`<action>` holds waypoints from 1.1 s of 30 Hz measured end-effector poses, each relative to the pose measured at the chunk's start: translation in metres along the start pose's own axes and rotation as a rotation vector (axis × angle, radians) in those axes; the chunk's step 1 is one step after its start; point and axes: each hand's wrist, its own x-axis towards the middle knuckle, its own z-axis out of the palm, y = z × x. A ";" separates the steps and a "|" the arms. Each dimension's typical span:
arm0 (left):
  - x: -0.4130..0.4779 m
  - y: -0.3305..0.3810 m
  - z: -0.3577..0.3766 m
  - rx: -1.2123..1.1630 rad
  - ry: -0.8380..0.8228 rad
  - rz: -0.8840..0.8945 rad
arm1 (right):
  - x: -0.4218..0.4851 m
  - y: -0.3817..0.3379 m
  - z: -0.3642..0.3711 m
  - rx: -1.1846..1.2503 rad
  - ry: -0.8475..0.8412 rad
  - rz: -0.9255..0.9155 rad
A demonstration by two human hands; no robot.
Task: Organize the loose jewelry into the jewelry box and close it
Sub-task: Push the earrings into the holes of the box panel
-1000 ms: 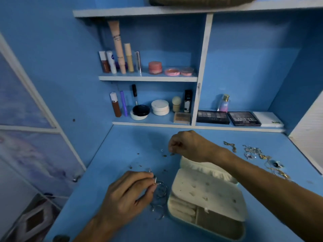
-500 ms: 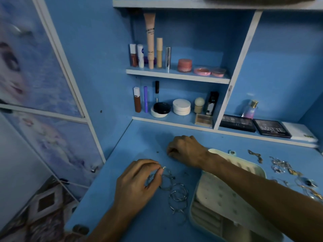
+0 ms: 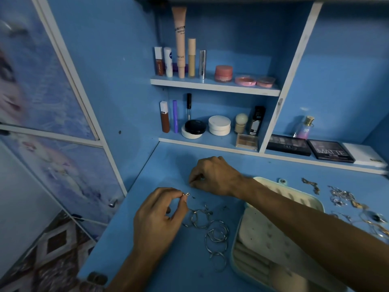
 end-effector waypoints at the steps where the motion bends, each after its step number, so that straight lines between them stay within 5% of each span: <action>1: 0.000 0.000 0.000 -0.001 0.003 -0.005 | 0.001 -0.001 0.000 0.000 -0.007 -0.008; 28: -0.001 -0.002 0.001 0.028 -0.050 -0.011 | -0.002 -0.011 0.003 -0.071 -0.279 0.051; 33: -0.001 0.000 -0.002 -0.012 -0.052 0.010 | -0.020 -0.002 -0.020 0.194 -0.133 0.093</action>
